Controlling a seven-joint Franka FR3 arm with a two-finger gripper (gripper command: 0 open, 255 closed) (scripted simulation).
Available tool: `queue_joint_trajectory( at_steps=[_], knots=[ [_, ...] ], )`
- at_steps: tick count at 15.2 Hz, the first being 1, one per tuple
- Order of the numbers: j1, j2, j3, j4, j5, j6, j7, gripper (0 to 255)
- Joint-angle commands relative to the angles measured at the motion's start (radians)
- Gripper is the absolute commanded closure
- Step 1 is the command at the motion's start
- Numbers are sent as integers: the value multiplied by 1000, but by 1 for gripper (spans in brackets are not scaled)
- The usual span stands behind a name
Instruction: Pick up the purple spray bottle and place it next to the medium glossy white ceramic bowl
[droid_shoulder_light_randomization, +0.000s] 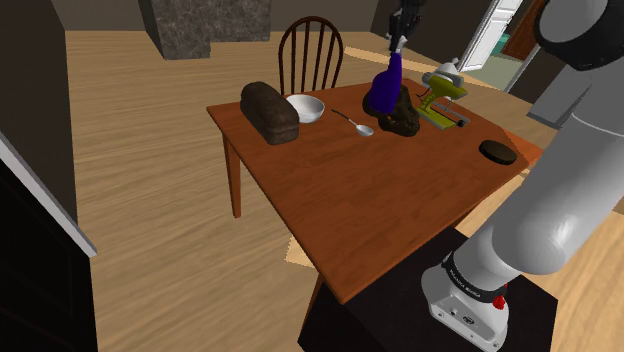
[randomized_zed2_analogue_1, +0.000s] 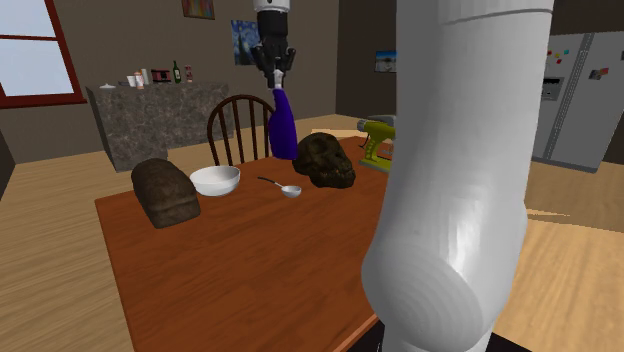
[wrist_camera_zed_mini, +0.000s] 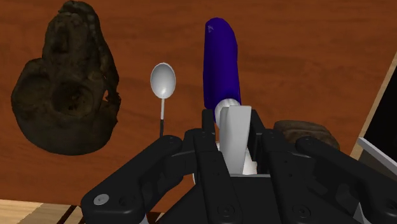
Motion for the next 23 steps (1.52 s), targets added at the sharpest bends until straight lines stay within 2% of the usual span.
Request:
queue_joint_trajectory(
  at_steps=[1, 7, 23],
  knots=[
    [0, 63, 7, 48, 27, 11, 11, 255],
    [-7, 253, 37, 206, 98, 31, 52, 255],
    [21, 228, 42, -48, 91, 259, 47, 255]
  ],
)
